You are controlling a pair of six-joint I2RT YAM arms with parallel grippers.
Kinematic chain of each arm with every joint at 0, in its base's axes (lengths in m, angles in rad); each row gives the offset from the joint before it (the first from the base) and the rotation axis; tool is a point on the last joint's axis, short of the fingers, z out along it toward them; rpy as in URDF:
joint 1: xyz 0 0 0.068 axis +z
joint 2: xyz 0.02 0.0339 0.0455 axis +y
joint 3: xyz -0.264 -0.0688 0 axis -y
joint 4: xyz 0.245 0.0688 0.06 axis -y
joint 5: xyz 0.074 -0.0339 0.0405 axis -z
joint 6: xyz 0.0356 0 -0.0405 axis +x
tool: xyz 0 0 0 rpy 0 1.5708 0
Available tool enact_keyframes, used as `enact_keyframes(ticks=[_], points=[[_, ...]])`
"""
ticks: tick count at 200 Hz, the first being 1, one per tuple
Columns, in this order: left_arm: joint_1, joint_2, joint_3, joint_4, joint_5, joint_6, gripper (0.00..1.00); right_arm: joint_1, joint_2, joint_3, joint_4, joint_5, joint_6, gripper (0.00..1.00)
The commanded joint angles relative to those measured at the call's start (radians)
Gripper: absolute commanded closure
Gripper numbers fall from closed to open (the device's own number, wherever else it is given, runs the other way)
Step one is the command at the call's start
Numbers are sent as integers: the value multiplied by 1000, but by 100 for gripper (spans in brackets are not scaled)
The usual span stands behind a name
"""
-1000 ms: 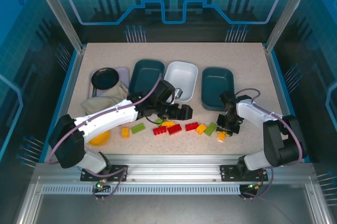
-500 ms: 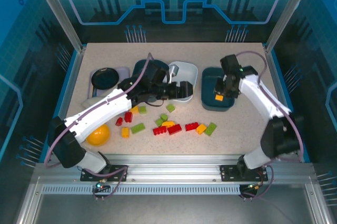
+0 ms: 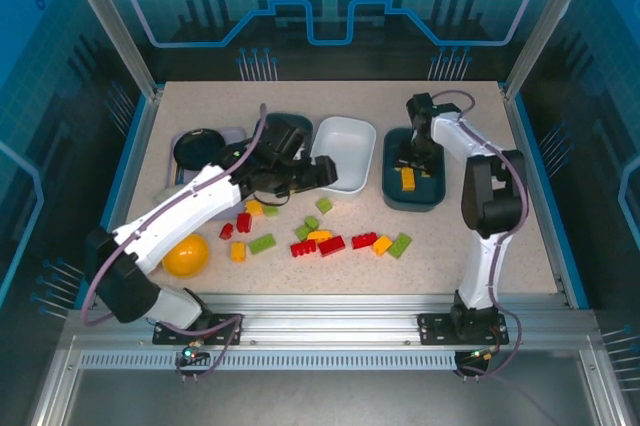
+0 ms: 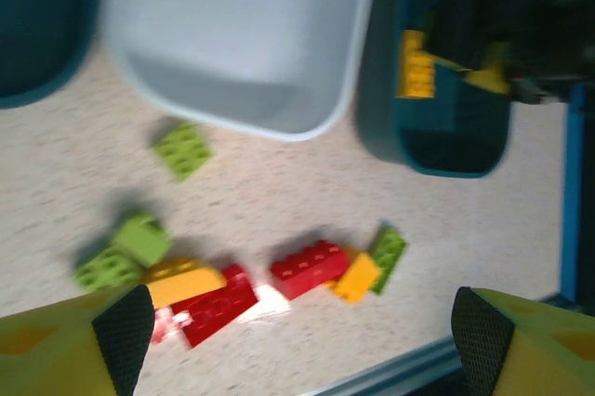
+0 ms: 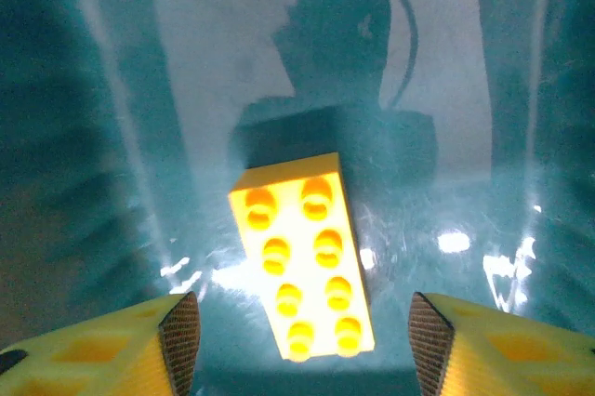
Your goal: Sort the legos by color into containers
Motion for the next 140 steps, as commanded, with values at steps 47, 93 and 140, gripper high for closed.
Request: enact_keyframes(ticks=[47, 93, 140], points=[[326, -153, -289, -388, -181, 45, 17, 296, -471, -272, 217, -151, -2, 36], [349, -36, -328, -357, -238, 204, 34, 484, -548, -475, 388, -279, 110, 36], [352, 45, -348, -276, -245, 271, 40, 518, -576, -579, 560, -434, 178, 35]])
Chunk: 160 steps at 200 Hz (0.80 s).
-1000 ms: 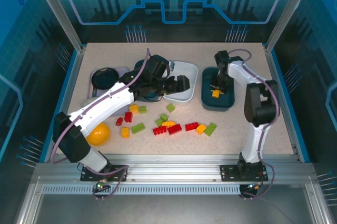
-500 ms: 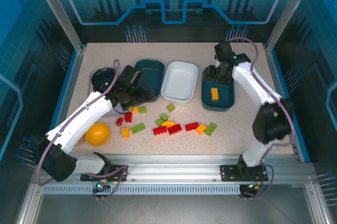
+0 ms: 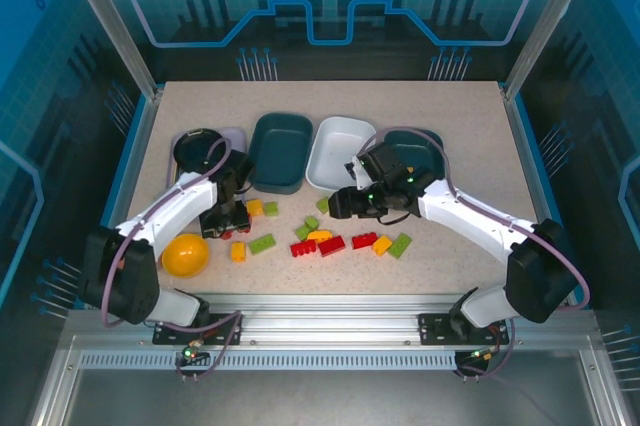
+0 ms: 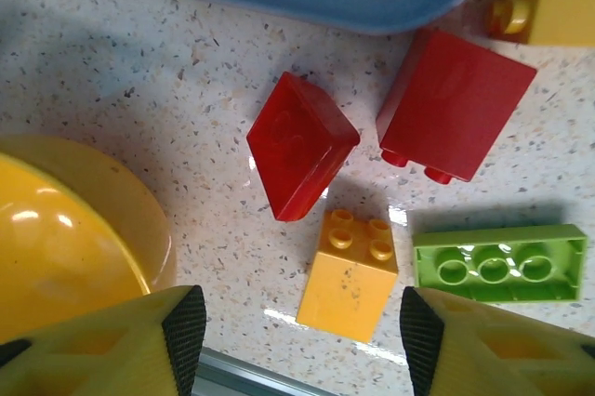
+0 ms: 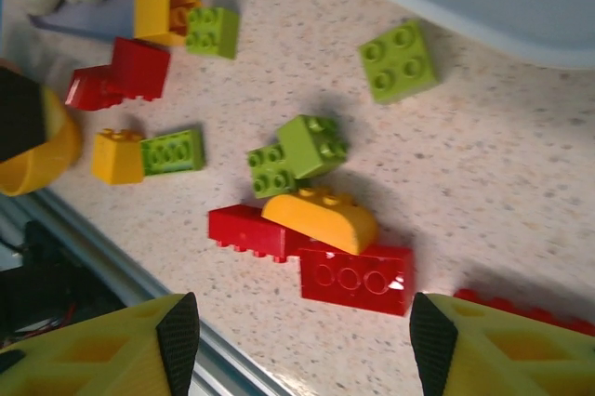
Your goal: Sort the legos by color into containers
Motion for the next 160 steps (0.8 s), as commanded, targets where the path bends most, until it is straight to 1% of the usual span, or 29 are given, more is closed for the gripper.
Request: enact_keyframes(ticks=[1, 21, 49, 109, 122, 160], points=[[9, 42, 1, 31, -32, 73, 40, 28, -37, -30, 130, -100, 53, 35], [9, 85, 19, 55, -46, 101, 40, 33, -42, -47, 143, -100, 67, 35], [11, 144, 39, 47, -75, 108, 43, 33, -37, -45, 136, -87, 78, 35], [15, 209, 38, 82, -91, 124, 40, 32, -43, -50, 119, -67, 91, 35], [22, 226, 41, 93, -86, 127, 42, 32, -43, -50, 113, -62, 92, 35], [41, 268, 63, 130, -62, 152, 53, 30, -42, -44, 105, -53, 92, 35]])
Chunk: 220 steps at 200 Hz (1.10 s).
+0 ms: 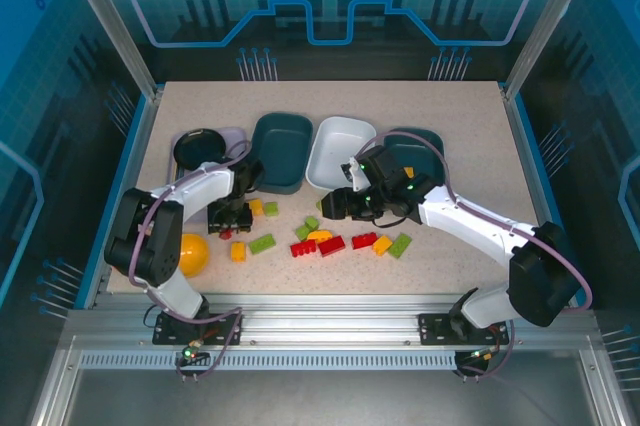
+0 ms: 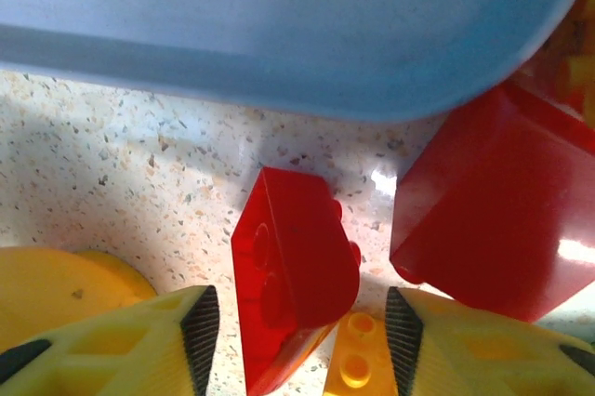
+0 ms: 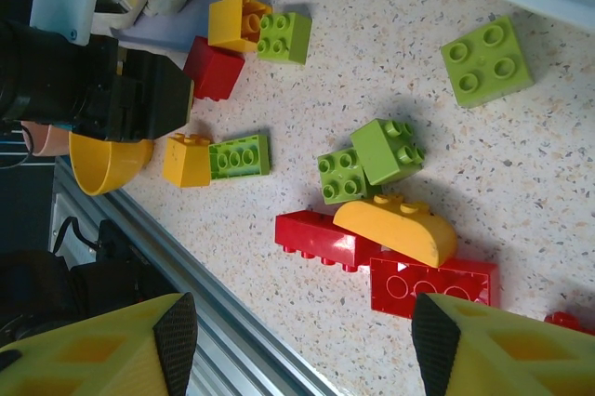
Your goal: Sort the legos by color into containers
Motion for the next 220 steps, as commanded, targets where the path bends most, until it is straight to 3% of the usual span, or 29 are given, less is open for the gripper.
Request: enact_keyframes(ticks=[1, 31, 82, 107, 139, 146, 153, 160, 184, 220], points=[[20, 39, 33, 36, 4, 29, 53, 12, -20, 1, -9, 7, 11, 35], [20, 56, 52, 49, 30, 49, 62, 11, -14, 8, -13, 9, 10, 35], [20, 57, 33, 28, 39, 15, 66, 8, -4, 15, -16, 11, 6, 35], [20, 33, 11, 30, 49, 10, 60, 7, 2, 16, -15, 10, 6, 35], [20, 51, -4, 34, 60, 0, 59, 5, 13, 27, -19, 9, 1, 35], [18, 46, -5, 29, 59, -9, 54, 5, 14, 30, -21, 8, -1, 36], [18, 32, -7, 26, 54, -22, 41, 6, 15, 34, -23, 9, -4, 36], [18, 9, -10, 20, 49, -44, 35, 6, 15, 35, -27, 9, -6, 35], [20, -64, -5, 3, 63, -154, 27, 6, 12, 30, -27, 10, -6, 36], [36, -167, 32, -2, 90, -398, 25, 6, 12, 25, -23, 5, -3, 36]])
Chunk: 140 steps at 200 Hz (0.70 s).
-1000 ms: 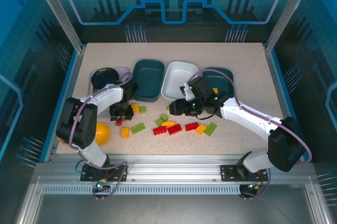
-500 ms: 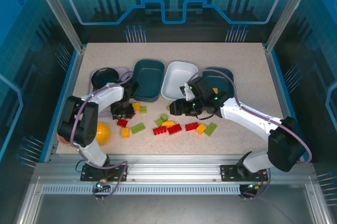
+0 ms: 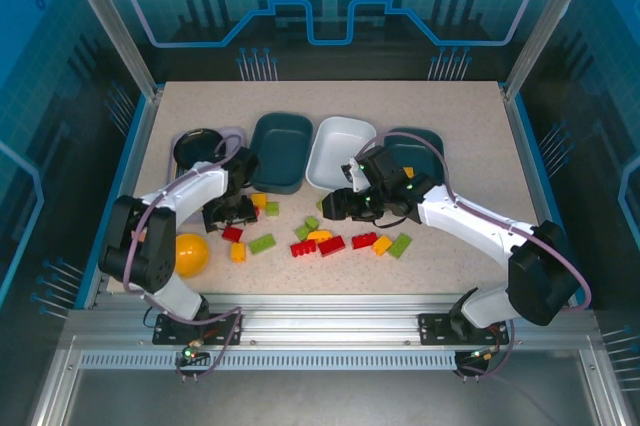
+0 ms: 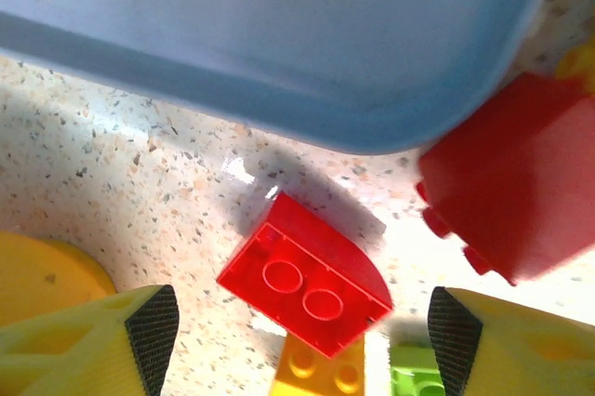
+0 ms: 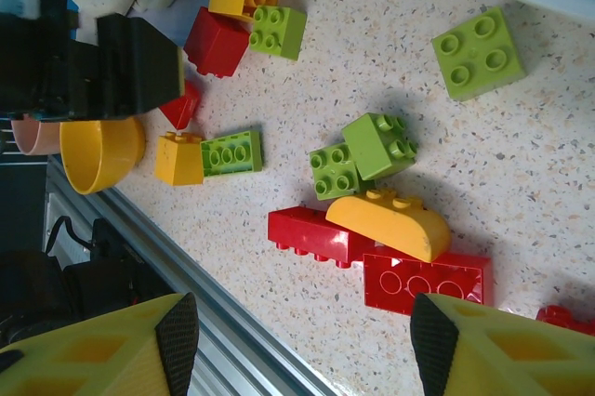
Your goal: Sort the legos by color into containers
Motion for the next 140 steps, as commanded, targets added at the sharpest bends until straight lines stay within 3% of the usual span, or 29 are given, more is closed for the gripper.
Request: enact_keyframes(ticks=[1, 34, 58, 100, 140], points=[[20, -79, 32, -29, 34, -222, 25, 7, 5, 22, -9, 0, -2, 36], [63, -144, -15, -6, 118, -518, 26, 5, -2, 18, -10, 1, -7, 36], [71, -129, -50, 41, 141, -642, 29, 6, -8, 12, 3, -11, -8, 36], [89, -90, -93, 82, 151, -738, 32, 8, -22, 0, 58, -78, -23, 36], [101, -52, -142, 133, 138, -726, 32, 8, -25, 0, 90, -120, -25, 35]])
